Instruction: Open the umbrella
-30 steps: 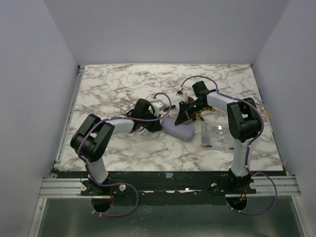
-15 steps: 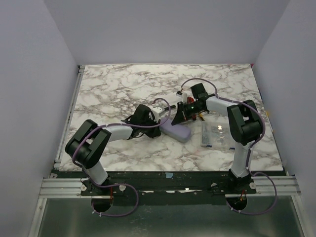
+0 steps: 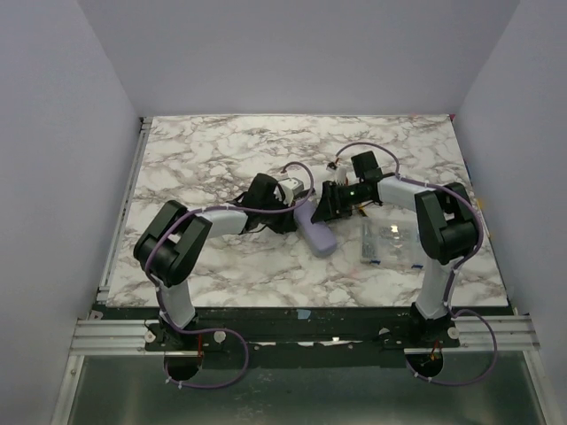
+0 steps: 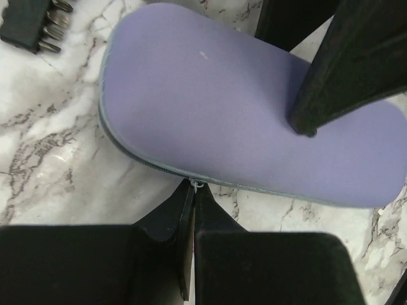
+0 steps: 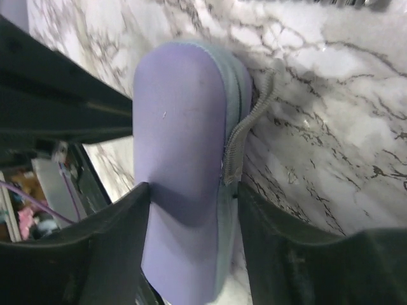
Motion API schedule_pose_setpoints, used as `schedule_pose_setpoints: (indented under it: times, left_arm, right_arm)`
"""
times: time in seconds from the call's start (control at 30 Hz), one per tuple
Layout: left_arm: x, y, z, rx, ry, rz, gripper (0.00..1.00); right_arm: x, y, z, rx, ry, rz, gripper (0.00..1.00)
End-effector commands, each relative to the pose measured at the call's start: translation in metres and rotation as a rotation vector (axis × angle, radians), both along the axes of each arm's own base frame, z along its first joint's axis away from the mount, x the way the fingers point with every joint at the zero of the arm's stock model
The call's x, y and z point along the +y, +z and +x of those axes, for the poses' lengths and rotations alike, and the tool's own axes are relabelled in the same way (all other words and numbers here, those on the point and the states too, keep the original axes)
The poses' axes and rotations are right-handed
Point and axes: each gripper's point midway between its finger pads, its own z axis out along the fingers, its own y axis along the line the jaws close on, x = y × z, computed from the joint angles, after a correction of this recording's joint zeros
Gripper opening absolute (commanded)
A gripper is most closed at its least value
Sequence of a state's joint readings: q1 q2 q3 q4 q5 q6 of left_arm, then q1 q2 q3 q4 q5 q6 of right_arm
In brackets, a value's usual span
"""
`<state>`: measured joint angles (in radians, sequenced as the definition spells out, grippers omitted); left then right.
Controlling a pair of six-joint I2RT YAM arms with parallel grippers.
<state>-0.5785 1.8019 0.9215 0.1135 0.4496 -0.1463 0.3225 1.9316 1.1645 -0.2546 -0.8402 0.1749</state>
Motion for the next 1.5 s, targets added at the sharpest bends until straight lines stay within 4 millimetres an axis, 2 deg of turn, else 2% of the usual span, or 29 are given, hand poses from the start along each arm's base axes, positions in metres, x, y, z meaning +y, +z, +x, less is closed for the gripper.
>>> schedule_pose_setpoints:
  times: [0.0,0.13,0.2,0.23,0.3,0.4,0.57,0.87,0.97,1.07,1.3,1.33,1.47]
  left_arm:
    - [-0.007,0.01,0.004,-0.04,-0.069,-0.026,0.0]
    - [-0.008,0.01,0.004,-0.039,-0.079,-0.026,0.0]
    - [-0.009,0.011,0.004,-0.042,-0.085,-0.028,0.0]
    - [-0.008,0.01,0.004,-0.042,-0.084,-0.026,0.0]
    - [-0.009,0.01,0.002,-0.043,-0.092,-0.024,0.0]
    - [-0.012,0.008,-0.009,-0.038,-0.122,-0.019,0.0]
    - [-0.016,0.006,-0.037,-0.017,-0.154,-0.023,0.0]
    - [-0.032,0.002,-0.109,0.029,-0.29,-0.04,0.0]
    - [-0.031,0.0,-0.119,0.046,-0.297,-0.042,0.0]
    - [-0.023,0.0,-0.103,0.019,-0.257,-0.026,0.0]
    - [0.008,0.003,-0.035,0.049,-0.074,-0.01,0.0]
    - [0.012,0.005,-0.026,0.043,-0.057,-0.01,0.0]
    - [0.021,0.008,-0.011,0.039,-0.045,-0.001,0.0]
  right_arm:
    - [0.001,-0.013,-0.024,0.116,0.047,-0.006,0.62]
    - [0.007,-0.015,-0.012,0.118,0.02,0.006,0.64]
    - [0.008,-0.017,-0.009,0.121,0.006,0.011,0.59]
    - [0.009,-0.018,-0.008,0.123,0.0,0.014,0.54]
    - [0.01,-0.019,-0.007,0.121,-0.018,0.024,0.36]
    - [0.009,-0.024,-0.001,0.122,-0.062,0.011,0.01]
    - [0.006,-0.021,0.01,0.088,-0.143,-0.009,0.0]
    - [-0.004,-0.006,0.042,0.012,-0.377,-0.003,0.0]
    - [-0.008,0.001,0.051,-0.013,-0.415,0.015,0.0]
    - [-0.011,0.004,0.049,-0.047,-0.405,0.014,0.0]
    - [-0.024,-0.013,0.016,-0.056,-0.306,-0.057,0.0]
    - [-0.026,-0.015,0.01,-0.059,-0.288,-0.068,0.04]
    - [-0.029,-0.012,-0.016,-0.12,-0.14,-0.067,0.32]
